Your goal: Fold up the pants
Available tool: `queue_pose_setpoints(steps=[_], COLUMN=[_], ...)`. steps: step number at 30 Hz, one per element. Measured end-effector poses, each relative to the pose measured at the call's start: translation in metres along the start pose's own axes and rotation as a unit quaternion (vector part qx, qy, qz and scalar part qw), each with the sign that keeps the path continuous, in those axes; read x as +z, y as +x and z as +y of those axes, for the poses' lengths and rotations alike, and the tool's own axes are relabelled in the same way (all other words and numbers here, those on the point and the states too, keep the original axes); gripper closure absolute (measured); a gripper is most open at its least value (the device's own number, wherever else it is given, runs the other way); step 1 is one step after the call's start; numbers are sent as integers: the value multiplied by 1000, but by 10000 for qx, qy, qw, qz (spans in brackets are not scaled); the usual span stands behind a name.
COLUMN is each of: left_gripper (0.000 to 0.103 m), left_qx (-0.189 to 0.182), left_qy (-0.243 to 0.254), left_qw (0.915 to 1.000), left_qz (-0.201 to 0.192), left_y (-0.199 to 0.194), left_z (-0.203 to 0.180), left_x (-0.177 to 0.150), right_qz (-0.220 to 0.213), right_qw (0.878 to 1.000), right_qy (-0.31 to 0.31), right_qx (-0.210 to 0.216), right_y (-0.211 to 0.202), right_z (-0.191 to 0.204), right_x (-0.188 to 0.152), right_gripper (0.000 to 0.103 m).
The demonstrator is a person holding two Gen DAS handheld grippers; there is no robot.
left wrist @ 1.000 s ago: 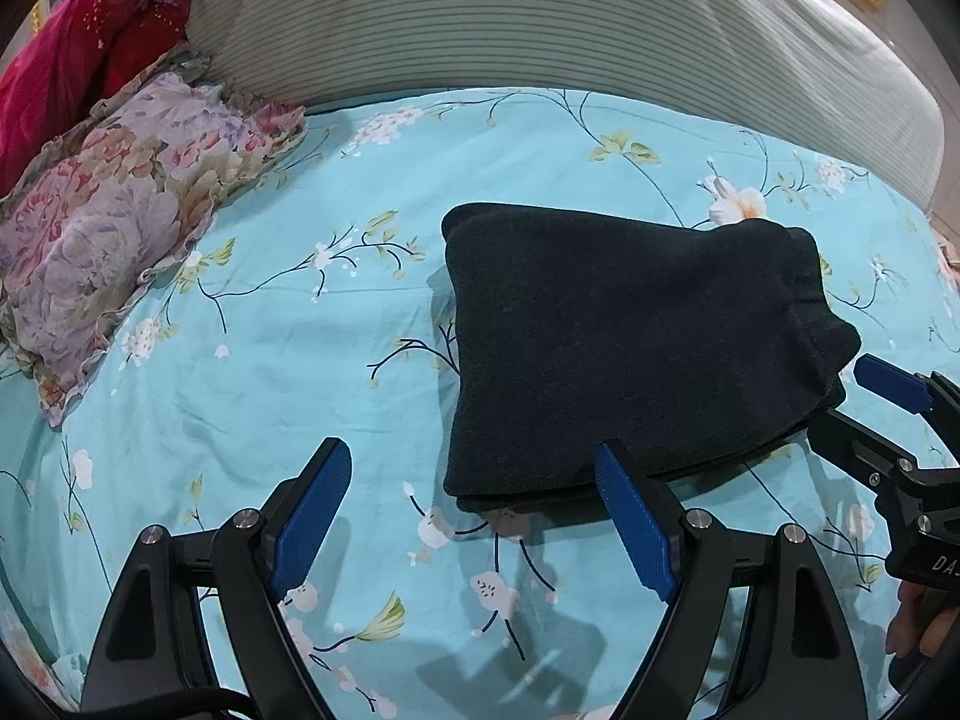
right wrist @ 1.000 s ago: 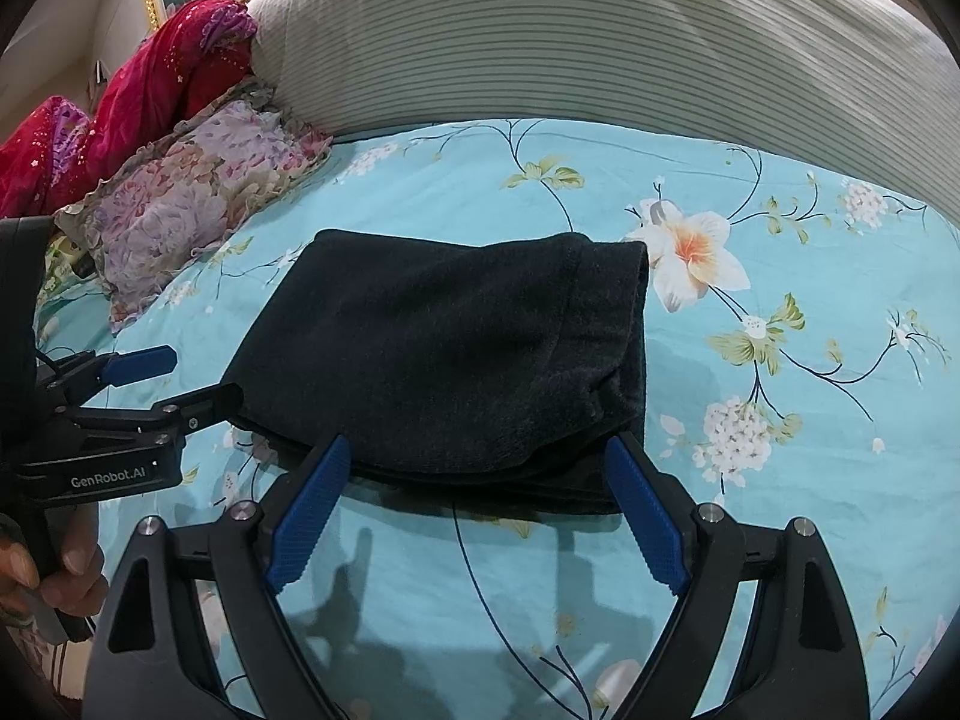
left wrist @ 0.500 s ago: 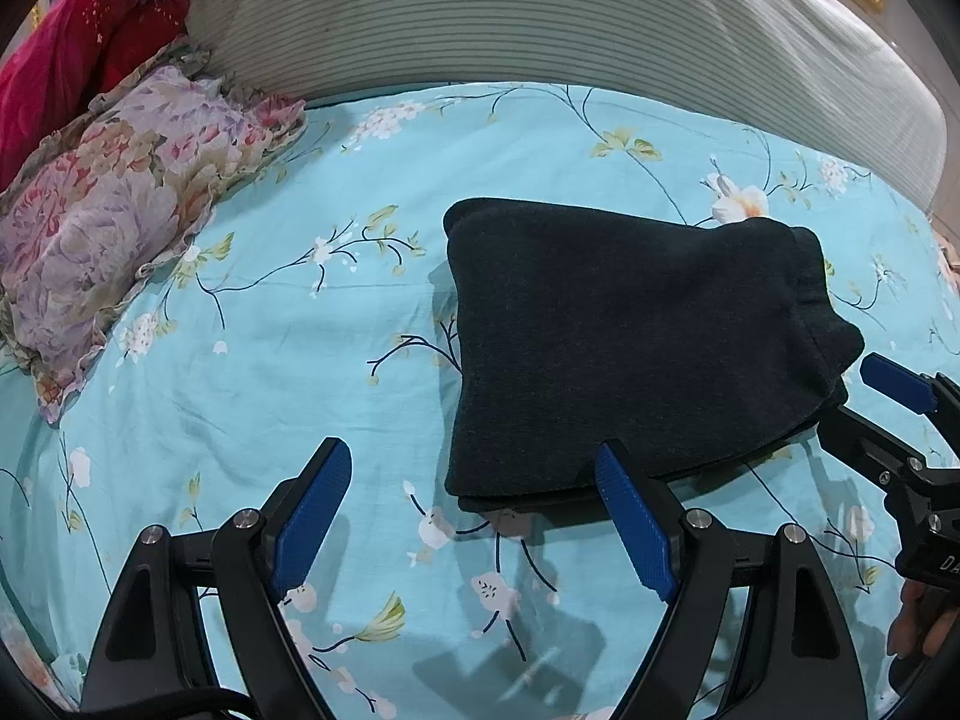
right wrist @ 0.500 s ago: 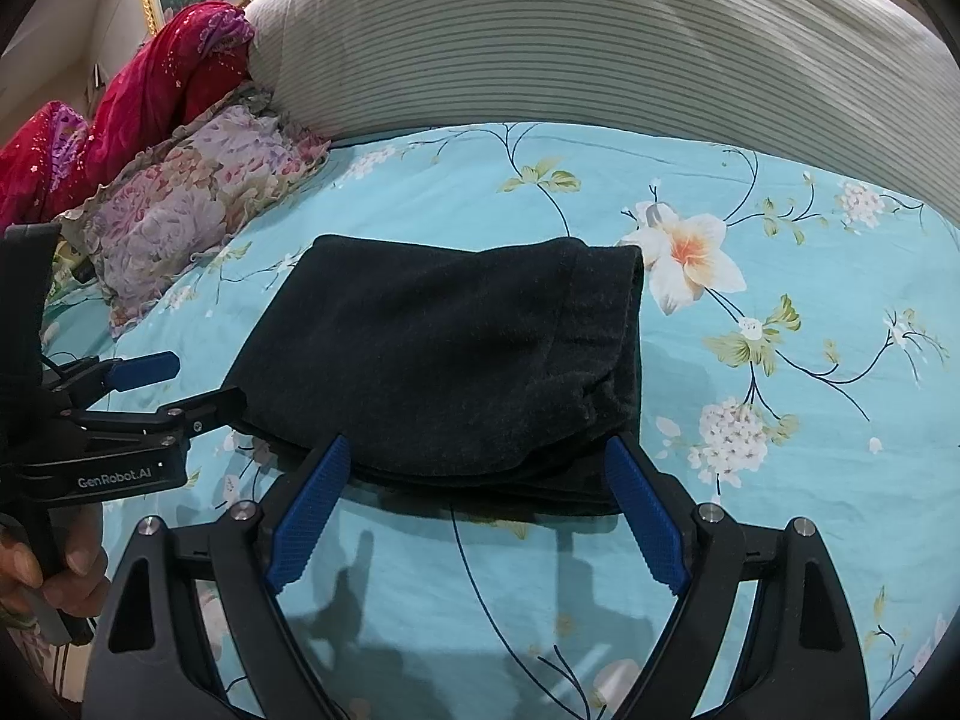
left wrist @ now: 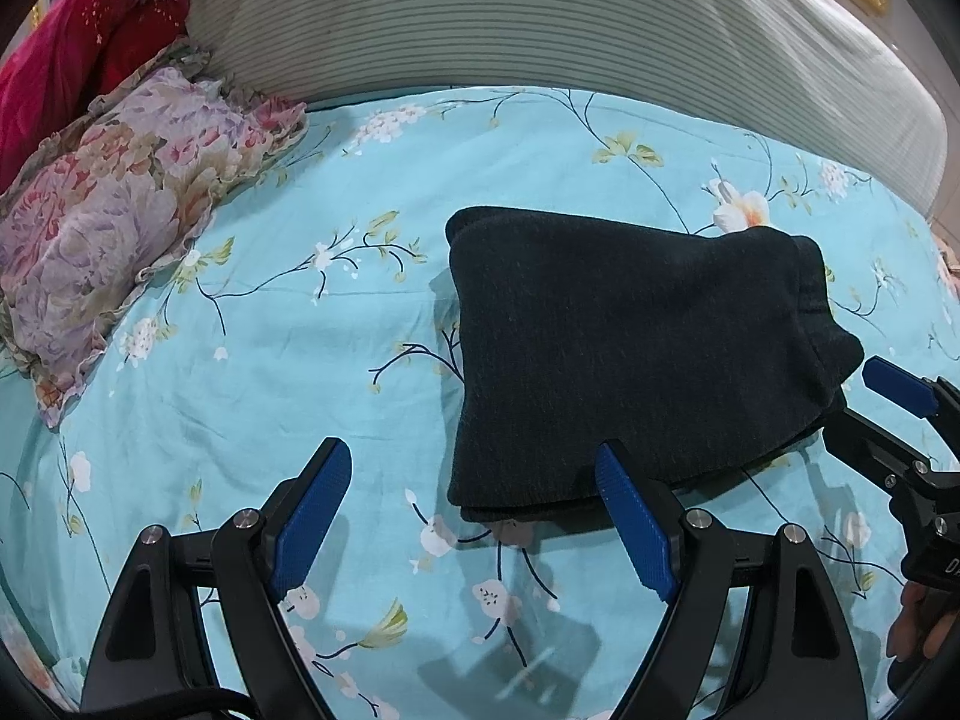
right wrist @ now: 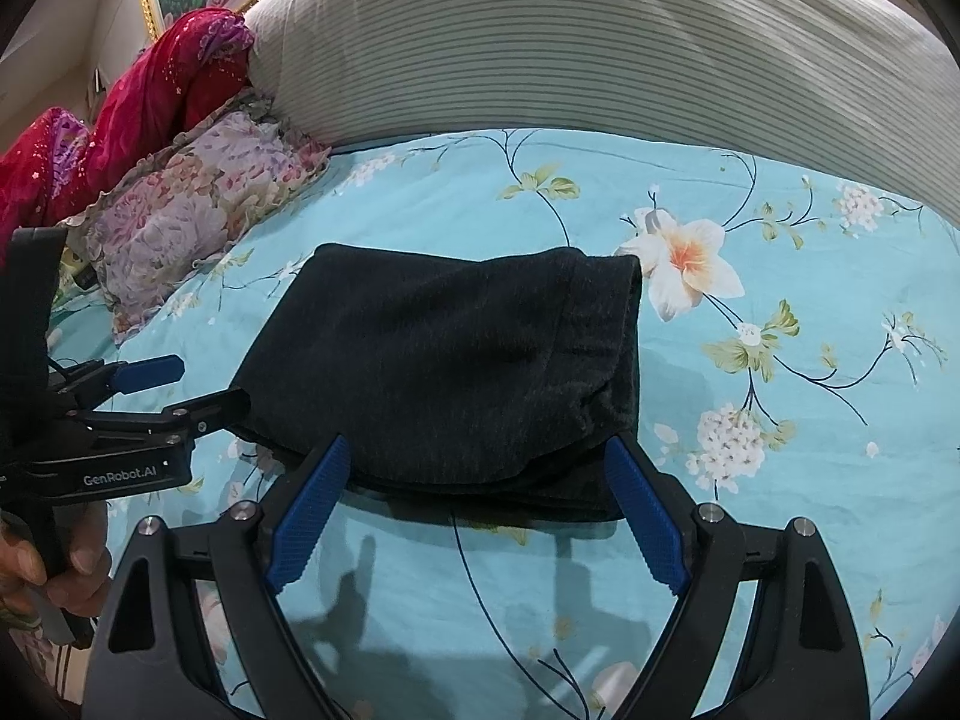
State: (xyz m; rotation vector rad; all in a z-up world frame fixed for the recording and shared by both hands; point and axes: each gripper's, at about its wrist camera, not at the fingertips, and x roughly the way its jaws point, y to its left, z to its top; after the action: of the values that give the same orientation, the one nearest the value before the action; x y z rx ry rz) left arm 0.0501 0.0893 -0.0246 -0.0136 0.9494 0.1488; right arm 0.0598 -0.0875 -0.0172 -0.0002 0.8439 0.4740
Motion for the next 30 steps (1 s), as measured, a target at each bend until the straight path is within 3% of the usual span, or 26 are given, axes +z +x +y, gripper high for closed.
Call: queue_pose_setpoints(steps=[30], left_gripper=[19], left_qx=[26], left_qy=[-103], left_qw=[9999], left_qz=[56], left_y=[2], left_z=[2], left_x=[9], right_qz=[-15], right_qw=[10000], right_qy=[15], right_qx=[-34], right_y=[-2], right_z=[-7], right_x=[8], right_gripper=[16])
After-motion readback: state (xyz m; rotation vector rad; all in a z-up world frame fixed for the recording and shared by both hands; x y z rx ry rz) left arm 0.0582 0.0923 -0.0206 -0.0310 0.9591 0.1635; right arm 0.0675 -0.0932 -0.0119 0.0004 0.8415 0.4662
